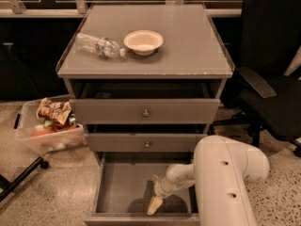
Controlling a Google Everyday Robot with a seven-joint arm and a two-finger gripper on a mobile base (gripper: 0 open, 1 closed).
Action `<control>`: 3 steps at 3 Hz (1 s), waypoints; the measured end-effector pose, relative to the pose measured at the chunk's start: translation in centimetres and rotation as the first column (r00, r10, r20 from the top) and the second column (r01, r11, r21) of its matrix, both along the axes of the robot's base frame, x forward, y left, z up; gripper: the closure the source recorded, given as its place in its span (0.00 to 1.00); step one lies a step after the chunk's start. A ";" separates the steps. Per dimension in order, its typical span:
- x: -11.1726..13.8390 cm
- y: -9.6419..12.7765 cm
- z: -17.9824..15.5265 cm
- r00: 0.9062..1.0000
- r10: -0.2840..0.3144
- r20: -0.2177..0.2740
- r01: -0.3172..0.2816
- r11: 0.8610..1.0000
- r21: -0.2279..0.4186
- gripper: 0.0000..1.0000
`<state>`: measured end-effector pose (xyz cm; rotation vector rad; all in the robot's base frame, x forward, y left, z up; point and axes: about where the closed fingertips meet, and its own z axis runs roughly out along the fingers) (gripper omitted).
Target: Open bottom drawer
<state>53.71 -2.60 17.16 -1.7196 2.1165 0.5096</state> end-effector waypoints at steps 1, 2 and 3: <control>-1.6 -0.7 -0.4 0.996 0.012 -0.086 -0.010 1.000 0.028 0.00; -2.9 -1.4 -1.3 0.991 -0.002 -0.131 0.012 0.997 0.082 0.00; -2.9 -1.4 -1.3 0.991 -0.002 -0.131 0.012 0.997 0.082 0.00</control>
Offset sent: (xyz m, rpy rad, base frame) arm -0.0406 -0.0256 -0.0198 0.1487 0.1700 -0.0377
